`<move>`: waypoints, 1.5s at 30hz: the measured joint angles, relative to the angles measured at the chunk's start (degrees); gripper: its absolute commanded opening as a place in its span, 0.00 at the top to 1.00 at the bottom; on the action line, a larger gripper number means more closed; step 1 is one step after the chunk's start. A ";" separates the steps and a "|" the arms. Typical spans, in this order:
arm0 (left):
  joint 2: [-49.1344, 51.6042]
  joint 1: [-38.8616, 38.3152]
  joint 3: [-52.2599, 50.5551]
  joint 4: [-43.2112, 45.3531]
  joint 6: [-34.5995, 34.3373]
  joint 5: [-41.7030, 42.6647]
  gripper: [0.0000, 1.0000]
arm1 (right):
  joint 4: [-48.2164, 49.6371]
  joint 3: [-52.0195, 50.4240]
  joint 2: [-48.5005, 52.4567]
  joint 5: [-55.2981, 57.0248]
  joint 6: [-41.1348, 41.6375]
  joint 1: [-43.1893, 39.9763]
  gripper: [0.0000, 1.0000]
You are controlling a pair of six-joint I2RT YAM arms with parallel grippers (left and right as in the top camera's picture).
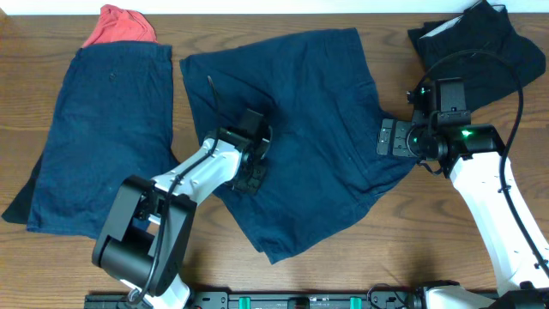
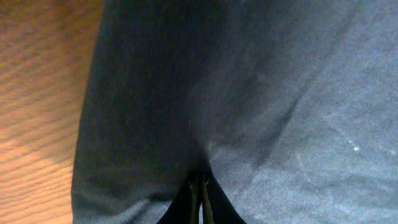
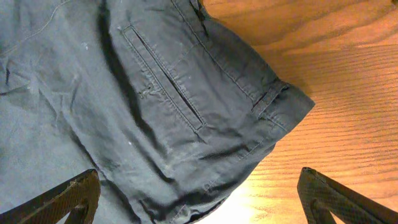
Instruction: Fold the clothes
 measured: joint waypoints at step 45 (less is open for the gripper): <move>11.89 17.88 4.87 38.16 6.84 -3.82 0.94 | 7.37 0.00 0.00 -0.02 0.00 0.00 0.02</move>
